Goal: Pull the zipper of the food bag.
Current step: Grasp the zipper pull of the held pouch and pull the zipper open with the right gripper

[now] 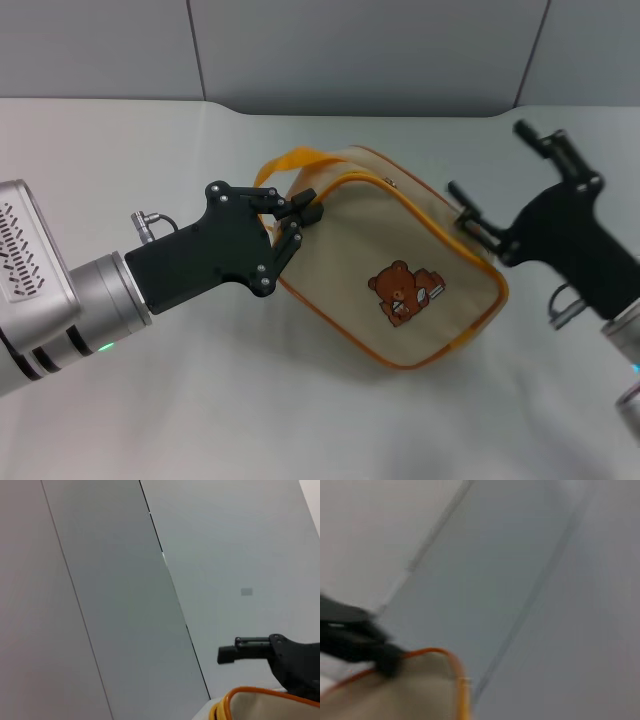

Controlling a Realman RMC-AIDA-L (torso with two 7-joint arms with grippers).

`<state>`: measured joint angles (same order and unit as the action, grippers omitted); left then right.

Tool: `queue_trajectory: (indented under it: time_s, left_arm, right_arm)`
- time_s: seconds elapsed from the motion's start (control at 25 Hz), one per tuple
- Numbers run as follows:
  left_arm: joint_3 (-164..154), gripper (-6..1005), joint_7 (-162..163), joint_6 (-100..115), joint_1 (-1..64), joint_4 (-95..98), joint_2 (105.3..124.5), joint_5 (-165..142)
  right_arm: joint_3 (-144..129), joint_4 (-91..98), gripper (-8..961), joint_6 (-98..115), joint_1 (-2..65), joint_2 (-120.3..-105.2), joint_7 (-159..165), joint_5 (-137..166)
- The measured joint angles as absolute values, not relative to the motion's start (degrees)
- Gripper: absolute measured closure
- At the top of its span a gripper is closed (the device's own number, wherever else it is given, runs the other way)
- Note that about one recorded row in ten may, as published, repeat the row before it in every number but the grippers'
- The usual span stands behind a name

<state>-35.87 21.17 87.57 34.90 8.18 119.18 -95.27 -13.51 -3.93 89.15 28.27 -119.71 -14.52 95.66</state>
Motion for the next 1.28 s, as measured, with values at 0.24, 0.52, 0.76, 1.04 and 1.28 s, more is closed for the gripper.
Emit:
queue_trajectory:
  time_s: [0.24, 0.52, 0.76, 1.04, 1.28]
  left_arm:
    - [-35.87, 930, 21.18, 87.98, 35.02, 8.18, 119.18, -95.27]
    - [-35.95, 935, 21.18, 88.31, 35.51, 8.24, 119.18, -95.27]
    - [-36.83, 934, 21.18, 88.40, 35.98, 8.69, 119.25, -95.27]
    - [-37.07, 936, 21.18, 88.42, 36.45, 8.35, 119.26, -95.25]
    - [-37.36, 938, 21.18, 88.46, 36.58, 8.28, 119.27, -95.25]
  right_arm:
    - [-14.29, -4.28, 152, 89.54, 28.52, -119.73, -18.92, 100.85]
    - [-14.40, -4.64, 154, 89.69, 28.27, -119.80, -20.96, 102.23]
    - [-14.41, -4.52, 155, 89.24, 28.15, -119.74, -20.98, 104.73]
    - [-14.15, -4.64, 157, 89.13, 28.64, -119.71, -20.74, 104.77]
    - [-13.50, -5.81, 159, 89.04, 28.93, -119.74, -20.54, 104.38]
